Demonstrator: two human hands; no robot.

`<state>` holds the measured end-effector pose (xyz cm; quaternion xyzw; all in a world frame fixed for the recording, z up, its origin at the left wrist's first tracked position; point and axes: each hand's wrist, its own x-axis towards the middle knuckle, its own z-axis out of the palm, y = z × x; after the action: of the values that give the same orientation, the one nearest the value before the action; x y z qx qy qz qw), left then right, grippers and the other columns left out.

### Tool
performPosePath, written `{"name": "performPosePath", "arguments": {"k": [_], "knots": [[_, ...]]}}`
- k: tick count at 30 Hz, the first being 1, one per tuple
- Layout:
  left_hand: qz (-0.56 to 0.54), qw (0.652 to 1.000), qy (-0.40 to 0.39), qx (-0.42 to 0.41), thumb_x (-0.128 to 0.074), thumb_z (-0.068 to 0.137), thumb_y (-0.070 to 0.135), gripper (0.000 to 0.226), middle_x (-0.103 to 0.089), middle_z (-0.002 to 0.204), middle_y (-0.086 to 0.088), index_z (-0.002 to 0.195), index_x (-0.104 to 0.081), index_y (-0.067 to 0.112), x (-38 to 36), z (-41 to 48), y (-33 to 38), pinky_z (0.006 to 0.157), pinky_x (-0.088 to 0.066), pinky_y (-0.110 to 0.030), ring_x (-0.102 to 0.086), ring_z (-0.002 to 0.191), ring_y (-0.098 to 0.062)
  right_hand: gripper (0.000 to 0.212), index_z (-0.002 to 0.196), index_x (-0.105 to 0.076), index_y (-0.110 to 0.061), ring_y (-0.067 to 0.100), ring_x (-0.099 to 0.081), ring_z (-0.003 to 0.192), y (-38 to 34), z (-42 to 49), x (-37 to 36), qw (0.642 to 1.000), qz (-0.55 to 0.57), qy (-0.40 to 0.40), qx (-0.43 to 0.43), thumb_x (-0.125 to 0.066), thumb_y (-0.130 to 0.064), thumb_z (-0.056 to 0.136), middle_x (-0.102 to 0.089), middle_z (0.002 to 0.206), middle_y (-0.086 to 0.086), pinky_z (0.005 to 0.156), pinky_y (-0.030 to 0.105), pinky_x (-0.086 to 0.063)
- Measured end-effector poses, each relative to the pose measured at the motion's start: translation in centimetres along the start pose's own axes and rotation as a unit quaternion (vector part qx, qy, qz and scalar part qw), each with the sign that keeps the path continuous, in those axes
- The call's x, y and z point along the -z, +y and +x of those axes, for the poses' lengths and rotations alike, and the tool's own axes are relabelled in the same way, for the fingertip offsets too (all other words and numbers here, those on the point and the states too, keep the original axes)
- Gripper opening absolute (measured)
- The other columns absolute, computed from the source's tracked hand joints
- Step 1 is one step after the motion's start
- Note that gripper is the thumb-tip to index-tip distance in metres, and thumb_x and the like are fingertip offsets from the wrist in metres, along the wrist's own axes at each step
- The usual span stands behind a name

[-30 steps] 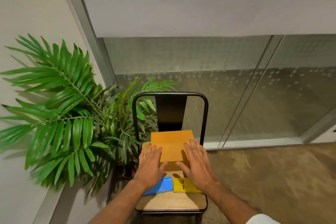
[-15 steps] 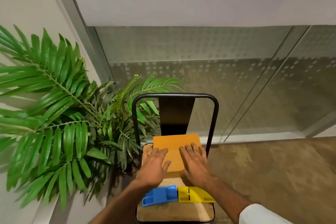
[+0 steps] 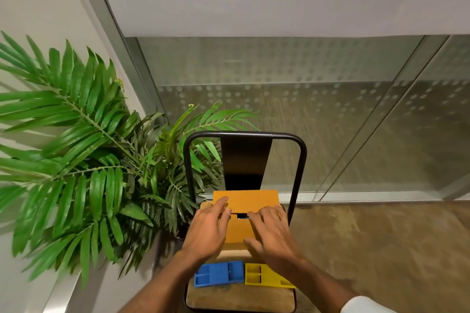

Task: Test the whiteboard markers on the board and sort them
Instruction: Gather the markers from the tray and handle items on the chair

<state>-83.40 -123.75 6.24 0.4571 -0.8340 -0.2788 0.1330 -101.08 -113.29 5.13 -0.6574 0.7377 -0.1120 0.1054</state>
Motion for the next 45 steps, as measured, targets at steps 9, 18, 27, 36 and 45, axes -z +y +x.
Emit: {"name": "performPosePath", "arguments": {"k": [9,18,27,36,45], "knots": [[0.007,0.998,-0.065,0.005,-0.044,0.105,0.042,0.025,-0.069,0.091,0.010,0.105,-0.066,0.029,-0.5,-1.4,0.6,0.078,-0.052,-0.036,-0.061,0.081,-0.010,0.033,0.091,-0.063,-0.026,0.004,-0.046,0.087,0.0,-2.0,0.6,0.987,0.140,-0.044,-0.064,-0.039,-0.046,0.099,-0.058,0.091,-0.012,0.083,0.029,-0.040],[0.113,0.981,-0.154,-0.042,-0.012,0.096,0.055,0.072,-0.046,0.154,-0.004,0.145,-0.050,0.020,-5.4,-1.6,-1.1,0.118,-0.026,-0.038,-0.035,0.146,-0.020,0.052,0.143,-0.041,-0.021,0.024,-0.029,0.139,1.7,-1.3,-1.8,0.994,0.036,-0.102,-0.014,-0.032,-0.048,0.100,-0.038,0.150,0.005,0.117,0.040,-0.021],[0.169,0.975,-0.147,0.013,-0.035,0.107,0.048,0.063,0.001,0.171,-0.007,0.162,-0.013,0.025,-6.8,-0.9,-0.6,0.127,-0.002,-0.047,0.005,0.158,-0.025,0.066,0.156,-0.013,-0.018,0.024,0.010,0.150,0.7,1.4,-2.3,0.998,-0.002,-0.043,-0.051,-0.037,-0.042,0.099,0.002,0.165,0.008,0.114,0.037,0.015],[0.192,0.968,-0.139,0.077,-0.041,0.101,0.054,0.081,0.006,0.170,-0.013,0.163,-0.002,0.017,-7.2,1.4,-0.1,0.124,-0.006,-0.055,0.006,0.157,-0.031,0.073,0.156,-0.007,-0.019,0.027,0.019,0.149,0.9,6.3,-1.6,0.994,-0.041,-0.045,-0.089,-0.038,-0.047,0.097,0.020,0.162,0.010,0.119,0.044,0.011],[0.170,0.978,-0.087,0.084,-0.071,0.083,0.048,0.090,-0.029,0.163,-0.021,0.155,-0.031,0.012,-9.2,1.7,-1.3,0.108,-0.044,-0.058,-0.022,0.152,-0.038,0.091,0.156,0.007,-0.020,0.032,0.024,0.147,0.8,8.1,-2.2,0.985,-0.066,-0.108,-0.120,-0.046,-0.059,0.093,0.027,0.160,0.013,0.120,0.052,0.008]]}}
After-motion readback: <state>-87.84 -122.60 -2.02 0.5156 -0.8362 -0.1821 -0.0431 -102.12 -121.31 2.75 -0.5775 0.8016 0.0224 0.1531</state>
